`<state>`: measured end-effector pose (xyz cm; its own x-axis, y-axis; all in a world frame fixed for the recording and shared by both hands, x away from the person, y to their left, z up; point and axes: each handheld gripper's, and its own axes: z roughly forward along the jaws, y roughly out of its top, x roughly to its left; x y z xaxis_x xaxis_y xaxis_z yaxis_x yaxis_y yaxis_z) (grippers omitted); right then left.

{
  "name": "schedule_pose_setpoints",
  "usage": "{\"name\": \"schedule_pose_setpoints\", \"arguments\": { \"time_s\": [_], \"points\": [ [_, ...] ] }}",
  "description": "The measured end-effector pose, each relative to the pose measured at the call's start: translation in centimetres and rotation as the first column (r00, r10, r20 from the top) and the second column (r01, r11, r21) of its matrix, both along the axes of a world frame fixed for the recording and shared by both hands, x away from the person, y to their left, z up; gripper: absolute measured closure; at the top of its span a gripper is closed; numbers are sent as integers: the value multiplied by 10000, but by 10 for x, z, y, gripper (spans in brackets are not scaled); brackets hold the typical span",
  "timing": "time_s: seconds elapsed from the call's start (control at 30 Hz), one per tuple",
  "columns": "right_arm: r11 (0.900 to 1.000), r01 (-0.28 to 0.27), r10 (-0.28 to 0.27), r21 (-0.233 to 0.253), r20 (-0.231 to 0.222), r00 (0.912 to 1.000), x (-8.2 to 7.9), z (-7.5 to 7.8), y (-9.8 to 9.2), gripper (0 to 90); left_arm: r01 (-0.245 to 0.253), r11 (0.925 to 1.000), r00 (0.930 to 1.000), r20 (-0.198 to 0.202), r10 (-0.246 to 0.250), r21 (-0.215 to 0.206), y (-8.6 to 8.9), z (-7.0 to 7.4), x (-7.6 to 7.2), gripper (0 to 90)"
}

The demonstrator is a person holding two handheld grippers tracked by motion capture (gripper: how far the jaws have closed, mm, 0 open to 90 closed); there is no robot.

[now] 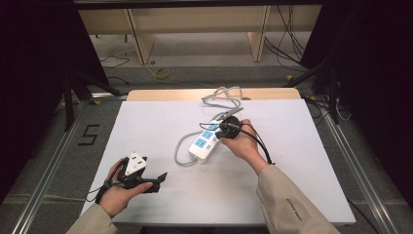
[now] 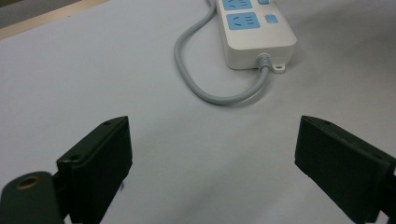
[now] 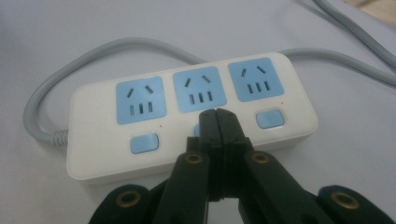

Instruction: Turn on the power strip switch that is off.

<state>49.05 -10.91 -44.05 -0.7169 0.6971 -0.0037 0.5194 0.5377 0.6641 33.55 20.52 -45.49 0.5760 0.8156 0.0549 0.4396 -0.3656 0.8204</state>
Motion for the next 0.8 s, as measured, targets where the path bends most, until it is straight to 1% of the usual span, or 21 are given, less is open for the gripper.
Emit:
{"name": "schedule_pose_setpoints", "arguments": {
  "time_s": [0.17,0.3,0.4,0.47,0.8],
  "points": [
    [10000,33,-34,-85,-81,10000,4,-1,4,900,37,10000,10000,-33,-37,4,0,0,0,108],
    [9998,-18,13,-216,-231,9997,6,-3,6,900,39,10000,10000,-33,-39,1,0,0,0,109],
    [9998,-13,5,-216,-334,9994,8,-4,7,900,53,10000,10000,-39,-53,-18,0,0,0,109],
    [9997,-34,27,-229,-298,9996,10,-4,7,900,62,10000,10000,-52,-62,-35,0,0,0,109],
    [9992,-107,90,-397,-435,9990,14,-5,12,900,91,10000,9999,-75,-91,-28,0,-1,0,110]
  ]
}}
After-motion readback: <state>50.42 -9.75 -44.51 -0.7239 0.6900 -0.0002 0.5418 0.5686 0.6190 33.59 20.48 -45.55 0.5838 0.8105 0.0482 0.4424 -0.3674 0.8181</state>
